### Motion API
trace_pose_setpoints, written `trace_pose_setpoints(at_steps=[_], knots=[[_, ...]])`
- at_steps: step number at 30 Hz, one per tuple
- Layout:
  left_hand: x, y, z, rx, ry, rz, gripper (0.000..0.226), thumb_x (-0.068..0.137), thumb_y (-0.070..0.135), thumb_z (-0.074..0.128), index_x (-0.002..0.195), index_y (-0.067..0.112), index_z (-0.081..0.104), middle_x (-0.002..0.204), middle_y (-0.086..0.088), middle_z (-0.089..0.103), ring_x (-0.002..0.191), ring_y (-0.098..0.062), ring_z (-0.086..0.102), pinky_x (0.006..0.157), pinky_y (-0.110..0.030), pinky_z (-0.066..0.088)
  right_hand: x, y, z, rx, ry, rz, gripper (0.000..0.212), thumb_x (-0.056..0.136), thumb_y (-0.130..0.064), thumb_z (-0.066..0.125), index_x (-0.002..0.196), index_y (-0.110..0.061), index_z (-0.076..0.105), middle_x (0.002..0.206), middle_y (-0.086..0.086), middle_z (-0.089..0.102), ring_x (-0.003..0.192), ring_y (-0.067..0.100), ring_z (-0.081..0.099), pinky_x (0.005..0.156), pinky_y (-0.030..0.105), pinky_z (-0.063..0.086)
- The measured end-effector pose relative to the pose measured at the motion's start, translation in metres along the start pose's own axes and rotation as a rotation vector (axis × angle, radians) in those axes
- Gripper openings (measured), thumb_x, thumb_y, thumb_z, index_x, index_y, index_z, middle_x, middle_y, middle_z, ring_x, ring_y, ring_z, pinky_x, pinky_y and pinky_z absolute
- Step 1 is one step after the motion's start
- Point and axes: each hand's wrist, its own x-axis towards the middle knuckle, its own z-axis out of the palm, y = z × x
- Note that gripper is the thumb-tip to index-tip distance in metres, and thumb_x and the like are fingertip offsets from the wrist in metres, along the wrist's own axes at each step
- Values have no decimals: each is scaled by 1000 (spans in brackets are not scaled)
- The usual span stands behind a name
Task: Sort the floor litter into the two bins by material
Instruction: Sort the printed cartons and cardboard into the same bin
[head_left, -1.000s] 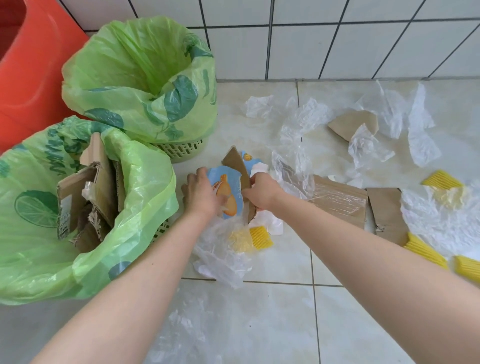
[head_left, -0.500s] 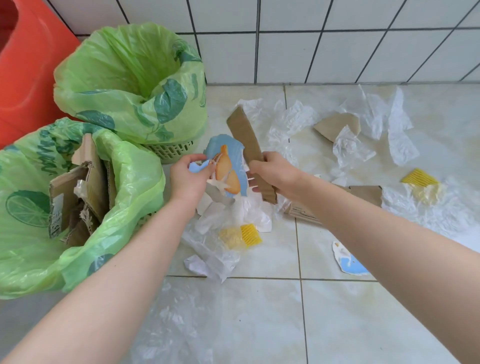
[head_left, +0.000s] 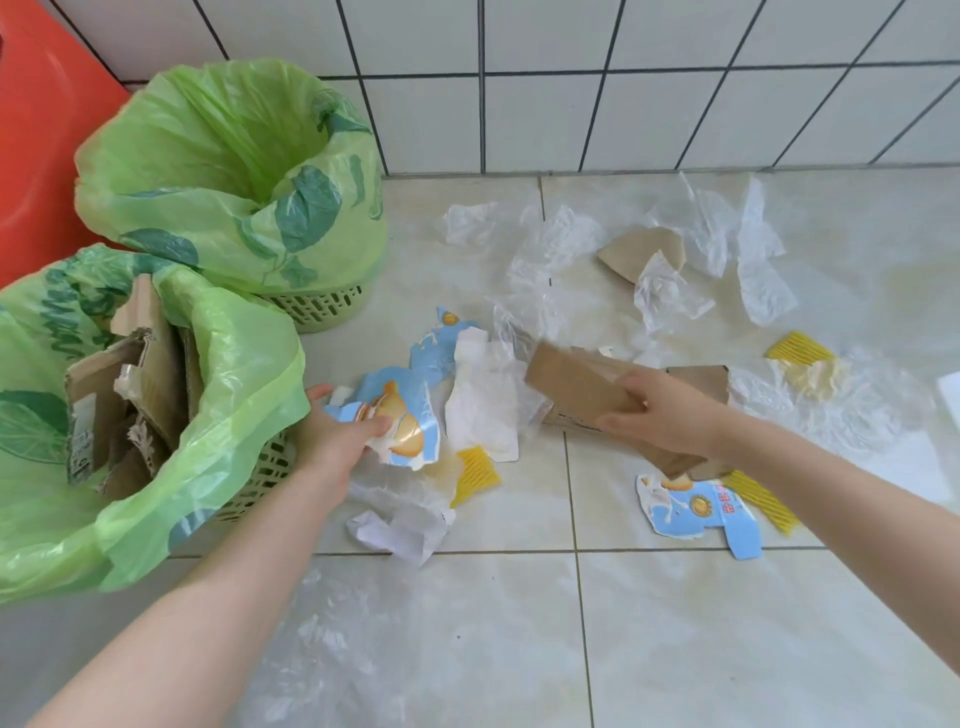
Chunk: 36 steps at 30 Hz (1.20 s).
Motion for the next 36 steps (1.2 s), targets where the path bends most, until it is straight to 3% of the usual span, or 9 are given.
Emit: trace_pose_setpoints(at_steps=[2, 4, 8, 15, 21, 25, 29, 32, 36], knots=[[0, -3, 2, 146, 33, 23, 98, 60, 9, 87, 139, 26, 31, 141, -7, 40, 123, -28, 46, 99, -45, 44, -2, 17, 8, -266, -48, -57, 29, 84, -32, 64, 101, -8, 67, 130, 4, 53, 117, 20, 46, 98, 31, 32], [0, -1, 7, 237, 22, 48, 108, 62, 7, 86, 146, 24, 20, 143, -13, 36, 128, -30, 40, 95, -42, 44, -3, 27, 14, -371, -30, -61, 26, 83, -34, 64, 104, -18, 66, 146, -2, 35, 130, 28, 28, 107, 37, 26], [0, 9, 18, 411, -11, 98, 108, 66, 6, 84, 148, 20, 17, 138, -19, 36, 124, -34, 41, 82, -33, 38, -2, 25, 15, -411, 35, -25, 20, 85, -34, 62, 100, -20, 63, 154, 0, 18, 133, 35, 16, 104, 48, 29], [5, 18, 21, 453, -41, 51, 92, 68, 5, 82, 142, 16, 29, 135, -13, 48, 118, -32, 51, 81, -31, 39, 10, 12, 14, -467, 33, -11, 23, 87, -34, 59, 108, -25, 60, 153, 5, 20, 135, 37, 15, 107, 48, 25], [10, 25, 20, 274, -51, -3, 86, 58, 12, 87, 133, 16, 44, 126, -7, 56, 104, -34, 62, 88, -48, 53, 16, 10, 15, -483, 8, 15, 21, 83, -31, 59, 104, -27, 62, 155, 11, 11, 139, 39, 6, 109, 50, 20], [16, 32, 19, 90, -24, 9, 76, 46, 22, 87, 116, 15, 58, 111, -6, 67, 95, -31, 66, 83, -49, 55, 16, 9, 9, -483, 78, 14, 22, 78, -37, 65, 98, -28, 66, 136, 7, 29, 124, 37, 23, 104, 45, 25], [7, 48, 20, -97, -25, 85, 36, 68, 9, 82, 97, 18, 64, 95, -2, 70, 83, -22, 67, 74, -32, 54, 10, 8, 4, -502, 193, -12, 20, 77, -39, 68, 93, -27, 67, 117, 4, 35, 109, 31, 31, 97, 44, 27], [1, 57, 21, -220, -26, 149, 28, 71, 8, 79, 93, 21, 66, 89, 6, 69, 80, -13, 65, 71, -24, 49, 4, 6, -5, -438, 141, 9, 10, 77, -39, 67, 81, -30, 63, 107, 1, 41, 101, 26, 38, 90, 42, 27], [-6, 67, 24, -433, -69, 89, 23, 77, 2, 73, 92, 19, 67, 99, -2, 71, 86, -18, 69, 69, -28, 55, -3, 6, -21, -197, 121, 24, 25, 75, -31, 68, 60, -25, 49, 88, 4, 46, 88, 24, 48, 75, 34, 35]])
